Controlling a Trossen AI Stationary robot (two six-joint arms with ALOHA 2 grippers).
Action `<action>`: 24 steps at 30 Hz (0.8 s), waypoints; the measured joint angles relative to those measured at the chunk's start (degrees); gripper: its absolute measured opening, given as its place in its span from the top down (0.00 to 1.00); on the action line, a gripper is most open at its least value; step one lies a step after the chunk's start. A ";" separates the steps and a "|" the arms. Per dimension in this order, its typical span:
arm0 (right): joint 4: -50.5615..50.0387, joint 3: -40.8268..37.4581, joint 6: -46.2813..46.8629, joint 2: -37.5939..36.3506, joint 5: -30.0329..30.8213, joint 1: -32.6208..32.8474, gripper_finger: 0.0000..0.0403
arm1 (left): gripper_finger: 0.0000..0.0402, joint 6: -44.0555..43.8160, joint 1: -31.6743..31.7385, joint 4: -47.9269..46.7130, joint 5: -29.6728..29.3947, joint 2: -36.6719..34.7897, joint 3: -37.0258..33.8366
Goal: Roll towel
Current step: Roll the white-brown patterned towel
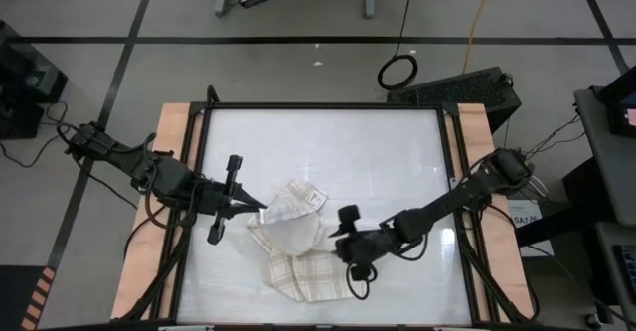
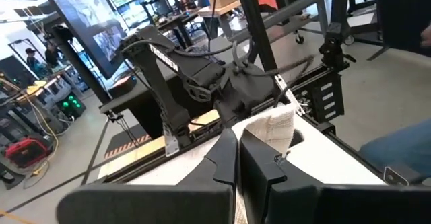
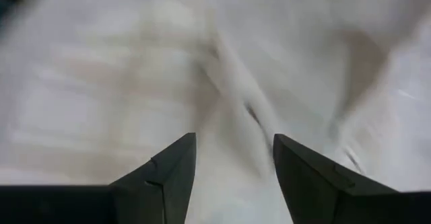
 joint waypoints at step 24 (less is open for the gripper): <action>31.32 -17.23 -7.37 8.15 -6.05 -19.05 0.39 | 0.98 -0.07 -0.11 2.22 2.71 0.00 0.00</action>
